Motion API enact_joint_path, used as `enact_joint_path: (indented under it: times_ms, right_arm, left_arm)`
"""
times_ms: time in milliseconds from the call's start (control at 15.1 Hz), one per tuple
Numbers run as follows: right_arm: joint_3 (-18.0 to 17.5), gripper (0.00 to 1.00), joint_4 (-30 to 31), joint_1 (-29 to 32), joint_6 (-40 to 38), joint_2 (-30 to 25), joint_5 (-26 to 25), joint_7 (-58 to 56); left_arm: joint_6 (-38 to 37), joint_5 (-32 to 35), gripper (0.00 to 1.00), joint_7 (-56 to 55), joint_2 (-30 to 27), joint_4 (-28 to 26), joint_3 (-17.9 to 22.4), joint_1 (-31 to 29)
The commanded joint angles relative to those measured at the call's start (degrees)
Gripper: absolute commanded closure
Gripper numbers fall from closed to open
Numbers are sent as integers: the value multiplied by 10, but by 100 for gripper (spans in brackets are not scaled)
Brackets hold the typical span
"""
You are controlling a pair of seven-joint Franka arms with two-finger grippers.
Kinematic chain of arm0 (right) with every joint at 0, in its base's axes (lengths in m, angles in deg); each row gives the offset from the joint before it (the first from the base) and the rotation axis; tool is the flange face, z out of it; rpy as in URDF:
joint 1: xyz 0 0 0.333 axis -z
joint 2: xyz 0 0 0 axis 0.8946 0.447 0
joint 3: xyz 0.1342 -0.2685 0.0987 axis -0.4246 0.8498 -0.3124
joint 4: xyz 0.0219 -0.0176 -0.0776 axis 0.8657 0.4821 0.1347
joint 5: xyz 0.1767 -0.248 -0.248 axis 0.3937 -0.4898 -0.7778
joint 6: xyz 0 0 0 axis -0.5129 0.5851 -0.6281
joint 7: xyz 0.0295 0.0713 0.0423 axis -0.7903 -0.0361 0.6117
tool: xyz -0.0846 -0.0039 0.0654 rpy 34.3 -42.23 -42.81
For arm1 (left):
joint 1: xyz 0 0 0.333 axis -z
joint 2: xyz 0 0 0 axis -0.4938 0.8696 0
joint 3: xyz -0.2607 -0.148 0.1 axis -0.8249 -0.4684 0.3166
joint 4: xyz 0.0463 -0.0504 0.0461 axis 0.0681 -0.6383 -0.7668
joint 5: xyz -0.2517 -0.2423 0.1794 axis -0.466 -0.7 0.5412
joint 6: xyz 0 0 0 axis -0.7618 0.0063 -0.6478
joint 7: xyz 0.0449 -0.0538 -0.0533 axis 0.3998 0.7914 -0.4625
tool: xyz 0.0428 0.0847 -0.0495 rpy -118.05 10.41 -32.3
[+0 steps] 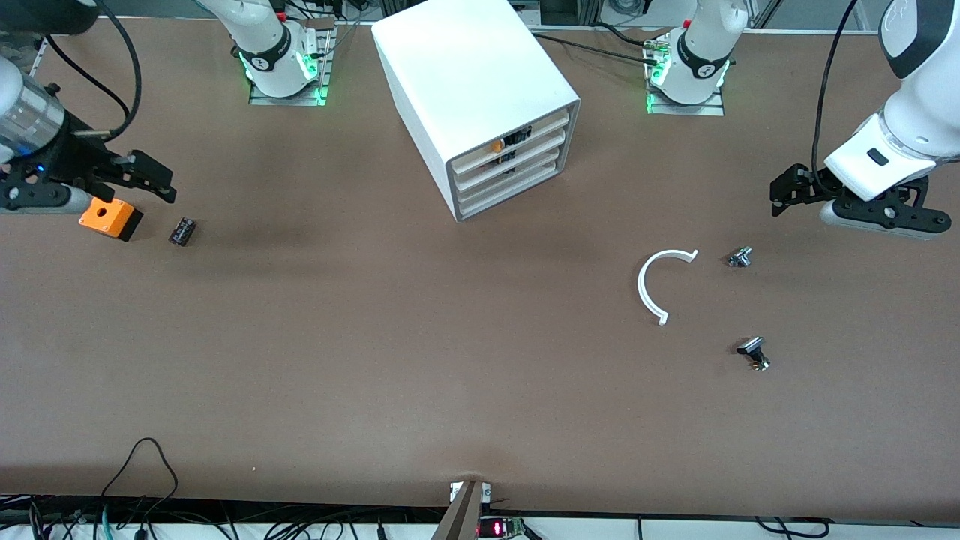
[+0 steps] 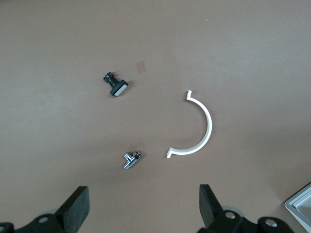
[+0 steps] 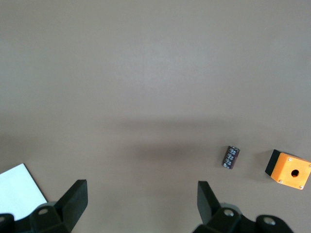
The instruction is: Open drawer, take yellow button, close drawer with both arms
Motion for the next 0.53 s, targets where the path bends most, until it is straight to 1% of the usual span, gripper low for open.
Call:
enact_joint_path:
  times_ms: [0, 266, 465]
  right_arm:
    - [0, 0, -3, -3, -8, 31, 6, -6]
    - [0, 0, -4, -5, 0, 62, 6, 2]
    - [-1, 0, -4, -6, 11, 86, 6, 33]
  left_arm:
    - [-14, 10, 1, 9, 7, 19, 0, 7]
    - [-14, 10, 1, 9, 6, 19, 0, 7]
    - [-14, 10, 1, 9, 6, 19, -1, 8]
